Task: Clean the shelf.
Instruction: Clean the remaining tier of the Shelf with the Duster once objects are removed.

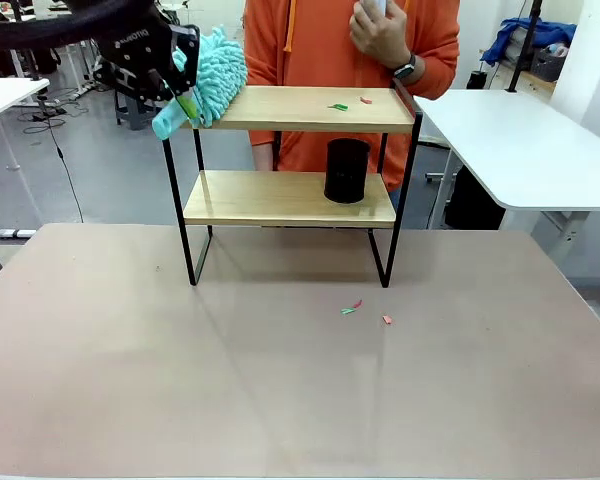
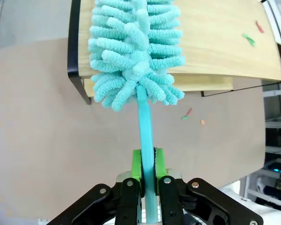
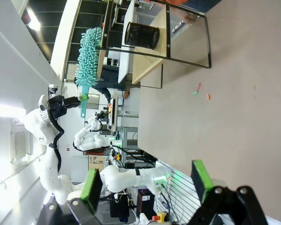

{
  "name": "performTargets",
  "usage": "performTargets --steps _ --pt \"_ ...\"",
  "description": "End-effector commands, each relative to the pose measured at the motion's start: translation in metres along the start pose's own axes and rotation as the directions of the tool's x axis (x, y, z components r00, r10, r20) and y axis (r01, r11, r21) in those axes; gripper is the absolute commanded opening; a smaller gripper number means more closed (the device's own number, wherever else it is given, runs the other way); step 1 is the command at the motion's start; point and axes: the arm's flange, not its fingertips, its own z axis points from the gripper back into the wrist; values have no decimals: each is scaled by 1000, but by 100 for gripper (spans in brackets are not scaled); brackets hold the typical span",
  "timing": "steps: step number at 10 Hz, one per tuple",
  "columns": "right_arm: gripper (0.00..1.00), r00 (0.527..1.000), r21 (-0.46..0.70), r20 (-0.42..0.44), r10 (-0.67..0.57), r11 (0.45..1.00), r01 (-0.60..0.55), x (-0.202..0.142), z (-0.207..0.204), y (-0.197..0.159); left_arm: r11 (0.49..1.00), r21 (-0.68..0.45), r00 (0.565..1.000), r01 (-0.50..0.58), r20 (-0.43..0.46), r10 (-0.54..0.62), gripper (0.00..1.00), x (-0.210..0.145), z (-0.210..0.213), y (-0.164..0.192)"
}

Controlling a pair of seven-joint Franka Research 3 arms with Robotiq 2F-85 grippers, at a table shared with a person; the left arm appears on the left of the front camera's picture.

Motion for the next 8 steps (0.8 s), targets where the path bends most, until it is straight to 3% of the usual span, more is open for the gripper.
performTargets --steps 1,4,5,8 --pt "100 1000 4 -2 27 1000 -27 1 0 1 1000 12 1000 -2 -5 2 12 5 7 -14" --pt "100 1000 4 -2 27 1000 -27 1 0 1 997 -57 998 51 -36 -53 12 12 10 -37" --pt "100 1000 4 -2 27 1000 -27 1 0 1 992 -93 991 86 -93 -95 12 10 5 -50" --pt "100 1000 4 -2 27 1000 -27 1 0 1 978 -140 979 156 -113 -172 12 4 0 -85"
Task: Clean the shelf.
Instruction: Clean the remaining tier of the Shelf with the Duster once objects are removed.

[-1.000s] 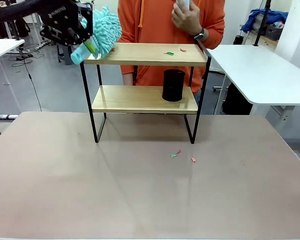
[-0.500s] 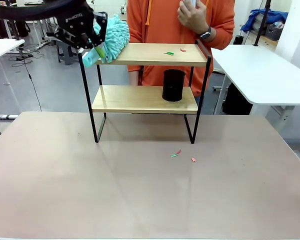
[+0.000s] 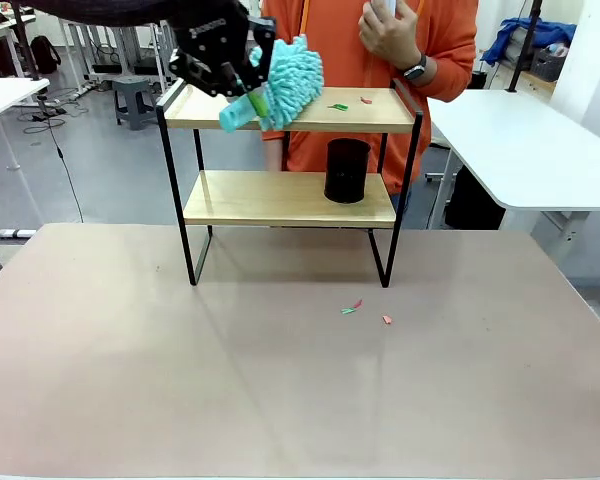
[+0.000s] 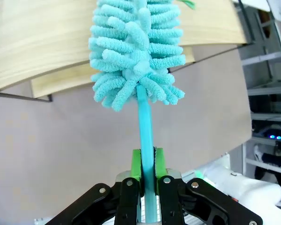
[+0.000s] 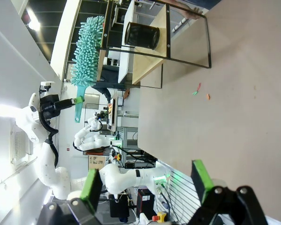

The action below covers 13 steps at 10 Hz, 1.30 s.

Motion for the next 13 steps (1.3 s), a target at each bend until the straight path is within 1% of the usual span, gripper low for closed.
performTargets --steps 1,3,4,5,6,8,9,10,11,12,13 --pt "100 1000 4 -1 27 1000 -27 1 0 1 998 -49 999 43 -23 -44 12 6 6 -9" --pt "100 1000 4 -1 27 1000 -27 1 0 1 994 -86 996 72 -40 -75 12 6 5 -22" --pt "100 1000 4 -1 27 1000 -27 1 0 1 987 -121 990 109 -81 -119 12 5 4 -29" --pt "100 1000 4 -1 27 1000 -27 1 0 1 980 -137 983 142 -99 -156 12 4 4 -31" --pt "100 1000 4 -1 27 1000 -27 1 0 1 978 -149 980 148 -112 -165 12 4 6 -30" --pt "100 1000 4 -1 27 1000 -27 1 0 1 955 -194 959 222 -132 -250 12 0 21 -24" --pt "100 1000 4 -1 27 1000 -27 1 0 1 940 -216 941 264 -156 -300 12 -5 30 -19" --pt "100 1000 4 -1 27 1000 -27 1 0 1 925 -215 920 314 -171 -352 12 -13 41 -9" --pt "100 1000 4 -1 27 1000 -27 1 0 1 898 -232 886 373 -198 -419 12 -26 57 6" --pt "100 1000 4 -1 27 1000 -27 1 0 1 847 -340 834 409 -239 -498 12 -46 80 21" --pt "100 1000 4 -1 27 1000 -27 1 0 1 785 -395 774 477 -234 -588 12 -74 103 38"
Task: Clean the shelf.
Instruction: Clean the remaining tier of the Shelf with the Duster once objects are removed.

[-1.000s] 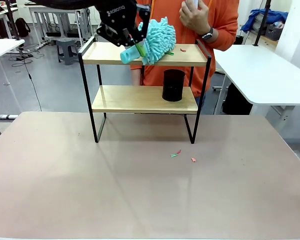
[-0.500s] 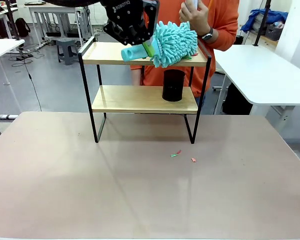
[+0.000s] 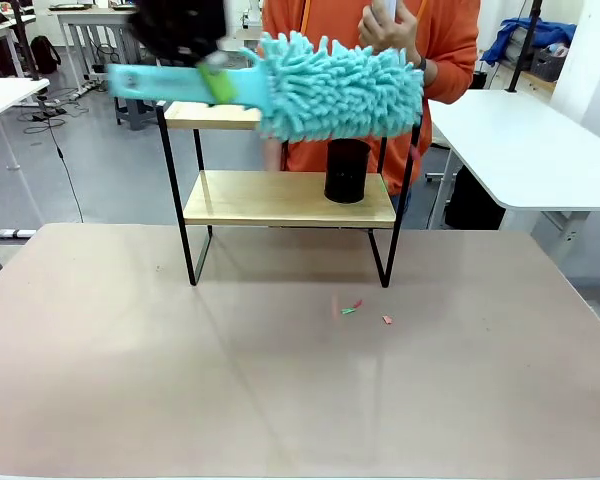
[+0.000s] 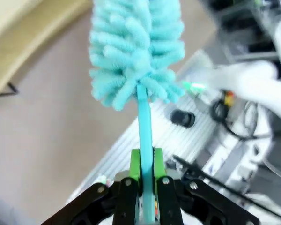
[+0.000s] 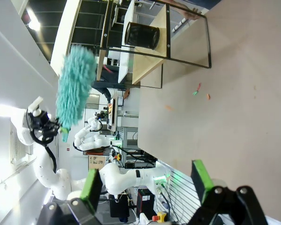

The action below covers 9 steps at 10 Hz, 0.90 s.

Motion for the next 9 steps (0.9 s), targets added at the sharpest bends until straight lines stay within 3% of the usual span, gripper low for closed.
performTargets --steps 1,4,9 --pt "100 1000 4 -1 27 1000 -27 1 1 1 980 -117 983 160 -73 -169 12 -63 22 3" --pt "100 1000 4 -1 27 1000 -27 1 1 1 963 -224 982 150 -82 -172 12 -88 41 20" --pt "100 1000 4 -1 27 1000 -27 1 1 1 974 -221 999 40 24 -36 12 -104 50 49"
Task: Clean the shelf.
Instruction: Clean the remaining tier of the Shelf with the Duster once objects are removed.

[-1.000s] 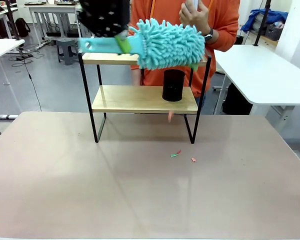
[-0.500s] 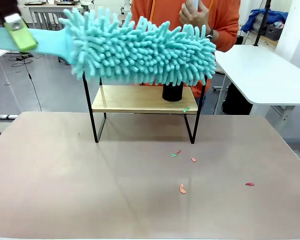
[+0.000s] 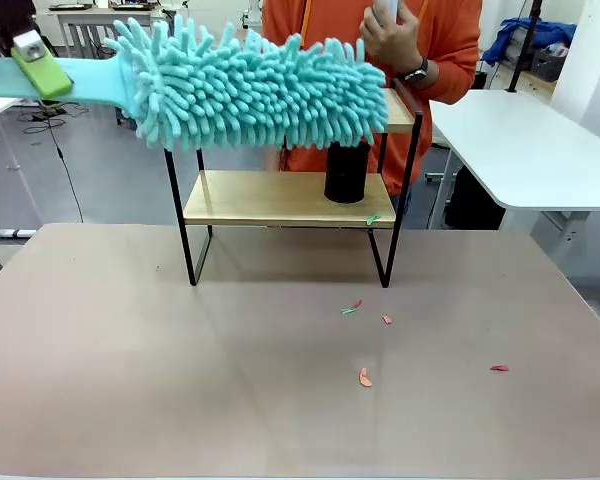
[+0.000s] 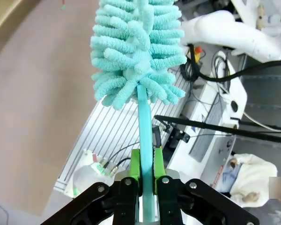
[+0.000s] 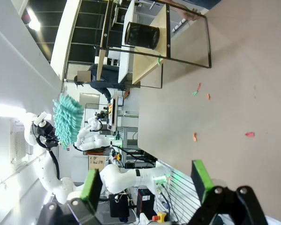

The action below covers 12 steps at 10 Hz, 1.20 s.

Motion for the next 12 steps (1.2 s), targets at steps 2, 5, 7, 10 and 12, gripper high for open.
performTargets --steps 2,5,7,10,12 --pt "100 1000 4 -1 27 1000 -27 1 0 1 978 -20 929 -206 309 202 12 -45 40 28" --pt "100 1000 4 -1 27 1000 -27 1 0 1 749 -184 436 -637 715 547 12 -158 102 100" --pt "100 1000 4 -1 27 1000 -27 1 0 1 547 -209 213 -810 765 608 12 -174 81 145" --pt "100 1000 4 -1 27 1000 -27 1 0 1 443 -159 145 -882 803 577 12 -140 26 233" --pt "100 1000 4 -1 27 1000 -27 1 0 1 577 -146 284 -804 757 588 12 -194 78 195"
